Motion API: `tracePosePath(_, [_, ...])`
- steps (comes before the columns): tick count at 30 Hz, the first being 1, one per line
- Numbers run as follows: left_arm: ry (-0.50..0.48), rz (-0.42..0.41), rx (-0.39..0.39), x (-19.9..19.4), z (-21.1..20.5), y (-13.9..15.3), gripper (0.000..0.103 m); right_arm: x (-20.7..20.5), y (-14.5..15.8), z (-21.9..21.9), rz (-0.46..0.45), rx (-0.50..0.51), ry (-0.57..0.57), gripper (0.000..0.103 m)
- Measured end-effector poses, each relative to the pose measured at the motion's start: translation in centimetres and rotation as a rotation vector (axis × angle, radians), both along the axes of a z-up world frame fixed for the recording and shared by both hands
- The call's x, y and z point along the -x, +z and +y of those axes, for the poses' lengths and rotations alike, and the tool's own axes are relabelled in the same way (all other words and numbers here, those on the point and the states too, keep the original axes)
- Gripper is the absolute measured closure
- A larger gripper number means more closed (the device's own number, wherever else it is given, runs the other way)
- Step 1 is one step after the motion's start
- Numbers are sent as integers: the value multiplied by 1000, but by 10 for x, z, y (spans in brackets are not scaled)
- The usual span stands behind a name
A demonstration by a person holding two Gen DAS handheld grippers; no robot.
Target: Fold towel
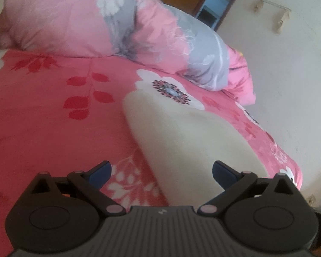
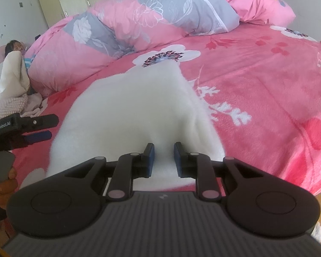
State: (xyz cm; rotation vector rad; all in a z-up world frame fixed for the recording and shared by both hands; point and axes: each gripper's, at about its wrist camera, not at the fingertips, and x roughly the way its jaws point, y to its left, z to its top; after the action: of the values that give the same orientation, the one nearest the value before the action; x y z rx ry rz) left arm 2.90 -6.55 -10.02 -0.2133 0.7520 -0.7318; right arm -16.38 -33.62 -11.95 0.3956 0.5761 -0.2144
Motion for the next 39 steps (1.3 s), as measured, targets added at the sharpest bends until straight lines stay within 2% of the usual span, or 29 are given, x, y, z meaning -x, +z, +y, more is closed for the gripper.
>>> tracePosePath(2, [7,0,12,-3,4,-1,2,4,3,-2,-5,-5,11,77])
tracePosePath(6, [-12,-12,29,-2,4,-3,2,19,12,-7,-30,-22,16,57])
tracePosePath(7, [-24,-14,33,0,3,-4,2,23,15,-9,-39,-25,13,55])
tracePosePath(10, [-59,-10,40,3,-1,-8,2,34,23,-19,-58,-2,-42,43])
tracePosePath(13, [-86,14,55,3,-4,-13,2,43,24,-36,-80,-32,-95,39])
tracePosePath(18, [-80,81,76,2,1,-19,2,52,15,-67,-111,-205,-162,36])
tracePosePath(21, [-57,156,90,2,5,-24,1,49,10,-83,-142,-304,-169,30])
tracePosePath(23, [-36,189,96,3,6,-26,1,41,5,-90,-145,-354,-158,25])
tracePosePath(30, [-1,259,117,4,1,-19,1,0,-10,-108,-137,-503,-85,23])
tracePosePath(39, [-36,279,81,-1,-22,-21,0,-26,-27,-115,-97,-576,16,20])
